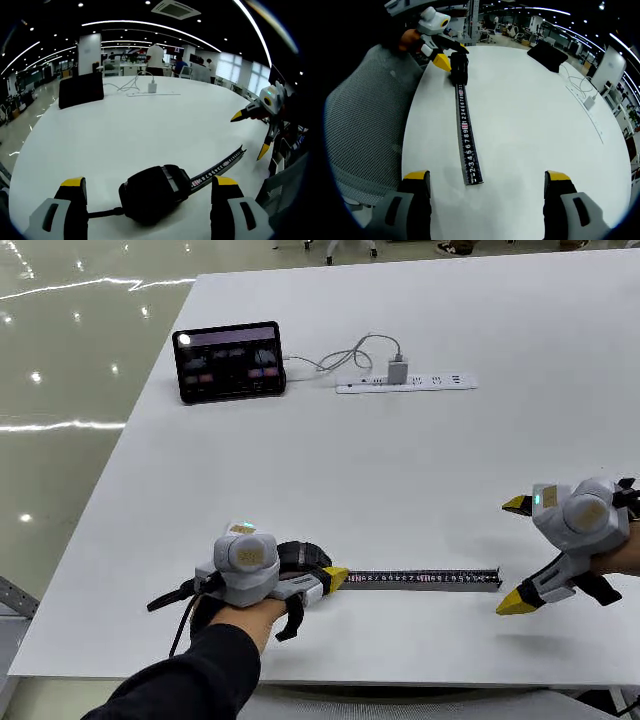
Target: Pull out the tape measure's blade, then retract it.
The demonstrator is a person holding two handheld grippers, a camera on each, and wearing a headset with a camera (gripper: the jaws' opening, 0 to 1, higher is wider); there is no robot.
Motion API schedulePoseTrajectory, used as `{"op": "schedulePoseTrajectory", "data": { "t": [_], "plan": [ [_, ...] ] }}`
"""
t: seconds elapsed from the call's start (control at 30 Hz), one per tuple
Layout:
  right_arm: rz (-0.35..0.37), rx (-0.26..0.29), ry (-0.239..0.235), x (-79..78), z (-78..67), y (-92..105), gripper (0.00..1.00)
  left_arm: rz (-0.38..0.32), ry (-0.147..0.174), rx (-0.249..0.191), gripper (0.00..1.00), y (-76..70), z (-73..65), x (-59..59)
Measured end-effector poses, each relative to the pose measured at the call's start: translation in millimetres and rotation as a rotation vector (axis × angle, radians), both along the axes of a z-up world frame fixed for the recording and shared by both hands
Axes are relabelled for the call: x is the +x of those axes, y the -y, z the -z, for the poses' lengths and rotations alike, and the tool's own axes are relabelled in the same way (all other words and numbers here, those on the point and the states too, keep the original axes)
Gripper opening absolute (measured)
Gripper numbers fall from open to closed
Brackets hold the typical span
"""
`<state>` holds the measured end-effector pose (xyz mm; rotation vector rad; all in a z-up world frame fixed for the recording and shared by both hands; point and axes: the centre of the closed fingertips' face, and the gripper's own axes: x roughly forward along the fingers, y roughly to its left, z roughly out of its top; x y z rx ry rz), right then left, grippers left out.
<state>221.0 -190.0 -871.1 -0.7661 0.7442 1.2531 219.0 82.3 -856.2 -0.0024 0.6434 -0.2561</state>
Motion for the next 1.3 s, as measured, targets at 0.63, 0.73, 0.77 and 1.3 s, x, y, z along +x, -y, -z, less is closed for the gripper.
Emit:
{"op": "schedulePoseTrajectory", "data": {
  "t": [0.63,0.73,0.77,1.3],
  "plan": [
    [-0.087,-0.077,-0.081,-16.9,26.9,2.2,0.28,-0.001,-0.007,-0.015,1.00,1.9,7.0,1.1],
    [-0.085,-0.070,-0.085,-17.2,26.9,1.0,0.22,-0.014,-0.001,-0.020,1.00,1.1,6.5,2.5],
    [-0.086,-0.073,-0.085,-18.7,27.4,0.8,0.18,-0.020,0.006,-0.021,0.99,0.3,5.3,3.6],
    [-0.045,-0.105,-0.088,-14.9,32.7,0.8,0.12,-0.091,-0.018,-0.031,0.81,-0.4,12.6,9.2]
  ]
}}
